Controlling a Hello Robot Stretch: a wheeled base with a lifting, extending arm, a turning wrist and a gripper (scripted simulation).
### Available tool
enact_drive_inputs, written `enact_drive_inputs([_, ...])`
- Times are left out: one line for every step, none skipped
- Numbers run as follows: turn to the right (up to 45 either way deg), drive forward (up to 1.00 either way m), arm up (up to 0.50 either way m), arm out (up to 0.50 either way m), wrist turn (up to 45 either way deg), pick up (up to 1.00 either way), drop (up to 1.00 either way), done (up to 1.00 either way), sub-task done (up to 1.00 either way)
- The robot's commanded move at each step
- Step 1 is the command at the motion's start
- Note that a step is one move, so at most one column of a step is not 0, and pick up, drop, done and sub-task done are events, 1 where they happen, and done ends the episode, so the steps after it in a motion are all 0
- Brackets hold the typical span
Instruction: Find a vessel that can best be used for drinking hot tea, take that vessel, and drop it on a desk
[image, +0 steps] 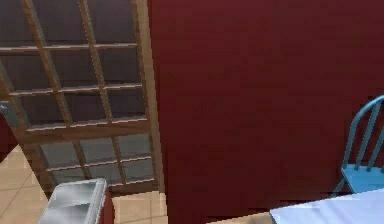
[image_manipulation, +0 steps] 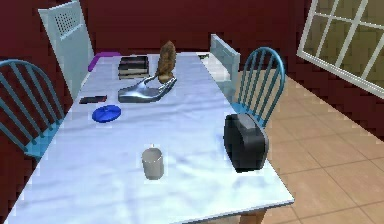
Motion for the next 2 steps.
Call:
enact_drive_inputs([0.0, 0.0, 0.5, 0.0, 0.0, 0.0, 0.0, 0.0, 0.0])
enact_drive_inputs([0.0, 0.0, 0.36, 0.0, 0.0, 0.0, 0.0, 0.0, 0.0])
